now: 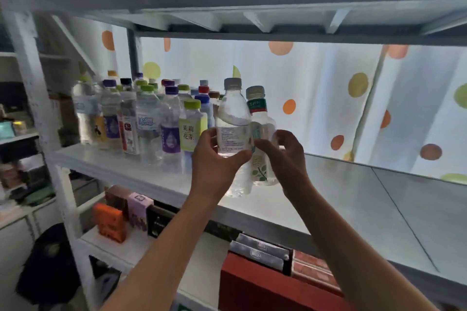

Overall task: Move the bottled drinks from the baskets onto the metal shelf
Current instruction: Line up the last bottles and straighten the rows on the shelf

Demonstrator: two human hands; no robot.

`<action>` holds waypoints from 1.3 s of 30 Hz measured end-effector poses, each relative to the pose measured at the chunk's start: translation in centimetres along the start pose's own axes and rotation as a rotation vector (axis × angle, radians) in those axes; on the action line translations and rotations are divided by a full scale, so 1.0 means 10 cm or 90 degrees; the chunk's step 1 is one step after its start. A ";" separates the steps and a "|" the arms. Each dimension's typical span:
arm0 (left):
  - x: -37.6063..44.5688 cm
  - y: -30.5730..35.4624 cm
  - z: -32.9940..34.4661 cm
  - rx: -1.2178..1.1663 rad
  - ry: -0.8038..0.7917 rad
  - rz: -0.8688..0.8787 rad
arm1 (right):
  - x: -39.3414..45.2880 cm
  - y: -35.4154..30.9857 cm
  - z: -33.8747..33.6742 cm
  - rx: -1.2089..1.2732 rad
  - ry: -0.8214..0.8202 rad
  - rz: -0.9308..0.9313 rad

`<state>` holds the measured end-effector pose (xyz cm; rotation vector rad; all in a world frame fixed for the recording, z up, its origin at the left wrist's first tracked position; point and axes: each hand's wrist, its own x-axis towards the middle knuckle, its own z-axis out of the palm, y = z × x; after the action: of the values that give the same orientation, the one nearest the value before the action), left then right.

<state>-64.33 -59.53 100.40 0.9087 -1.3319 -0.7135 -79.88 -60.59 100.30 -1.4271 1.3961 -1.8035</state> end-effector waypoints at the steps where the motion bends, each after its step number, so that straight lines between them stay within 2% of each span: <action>1: 0.03 -0.03 0.10 0.006 0.020 -0.008 | 0.14 0.05 -0.03 -0.023 -0.013 0.004; 8: 0.31 -0.30 0.51 0.085 0.114 -0.012 | 1.04 0.44 -0.08 -0.143 -0.113 0.013; 17: 0.52 -0.61 0.81 0.204 0.212 0.003 | 1.95 0.91 0.17 -0.164 -0.195 0.049; 24: 0.62 -0.72 0.74 0.328 0.284 -0.002 | 2.16 1.18 0.60 -0.159 -0.238 0.063; 27: 0.67 -0.72 0.73 0.356 0.284 -0.006 | 2.17 1.23 0.74 -0.157 -0.244 0.045; 35: 0.72 -0.79 0.81 0.365 0.254 0.002 | 2.24 1.32 0.93 -0.101 -0.237 0.102; 39: 0.72 -0.81 0.85 0.398 0.281 0.000 | 2.25 1.38 0.93 -0.112 -0.237 0.095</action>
<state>-71.29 -70.93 96.96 1.4647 -1.1592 -0.0607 -82.91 -88.26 97.65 -1.6010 1.4420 -1.2689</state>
